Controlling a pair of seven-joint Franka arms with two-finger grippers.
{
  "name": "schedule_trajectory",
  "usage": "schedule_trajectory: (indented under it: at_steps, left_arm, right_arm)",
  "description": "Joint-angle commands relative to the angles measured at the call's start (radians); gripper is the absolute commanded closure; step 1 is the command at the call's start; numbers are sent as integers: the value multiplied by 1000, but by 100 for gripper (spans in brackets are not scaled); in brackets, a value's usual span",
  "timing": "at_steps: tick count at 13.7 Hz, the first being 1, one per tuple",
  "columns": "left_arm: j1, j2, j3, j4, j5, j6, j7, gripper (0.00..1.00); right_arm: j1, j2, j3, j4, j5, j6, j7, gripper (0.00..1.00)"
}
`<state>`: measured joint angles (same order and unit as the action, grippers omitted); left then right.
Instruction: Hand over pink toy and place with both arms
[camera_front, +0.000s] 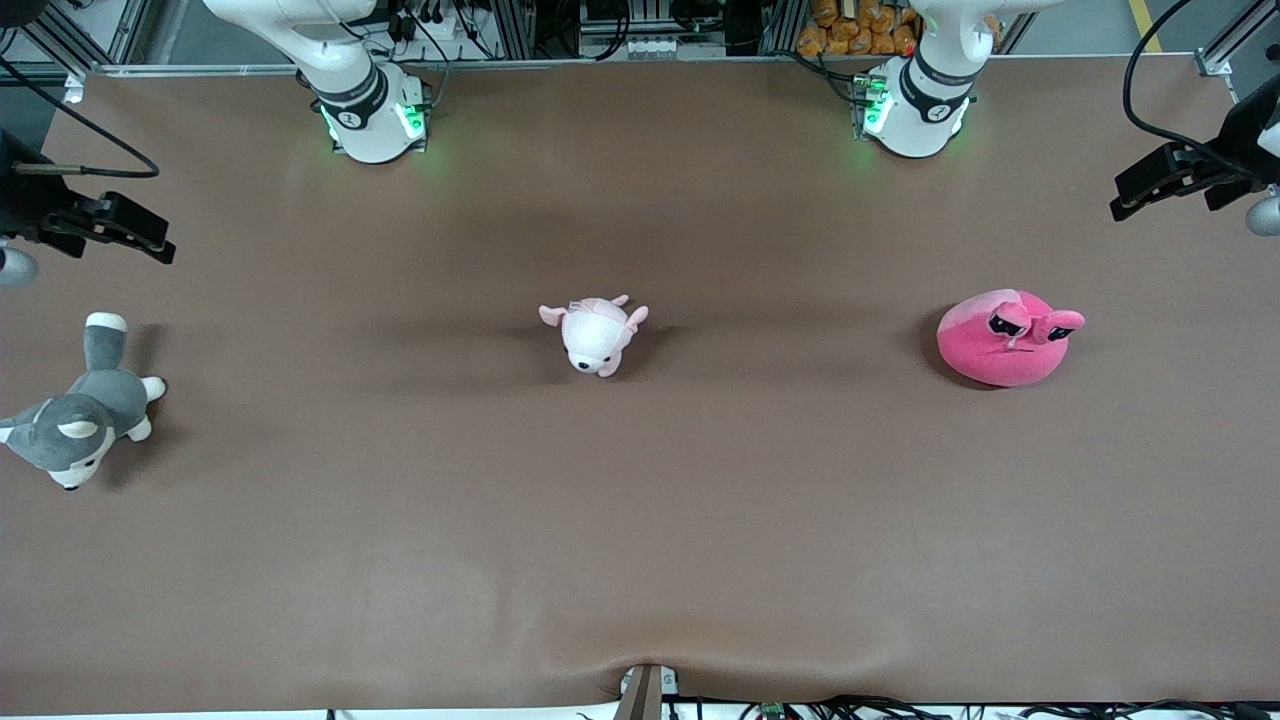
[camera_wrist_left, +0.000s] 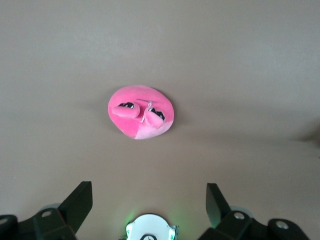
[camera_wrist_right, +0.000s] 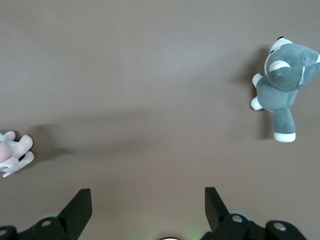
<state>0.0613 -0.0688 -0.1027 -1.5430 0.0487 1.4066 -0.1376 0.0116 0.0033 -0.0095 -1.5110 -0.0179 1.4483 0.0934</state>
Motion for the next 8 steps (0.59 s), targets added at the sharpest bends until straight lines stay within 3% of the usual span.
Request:
schedule_trajectory:
  at_steps: [1,3,8]
  left_arm:
    - [12,3,-5,27,3,-31,18,0]
    - [14,12,-5,49,3,-31,15,0]
    - [11,32,-5,61,10,-31,4,0]
  right_arm:
    - [-60,6,5,17,40,-3,5,0]
    - [-106,7,6,17,85,-2,2,0]
    - [-99,9,8,15,91,4,2,0]
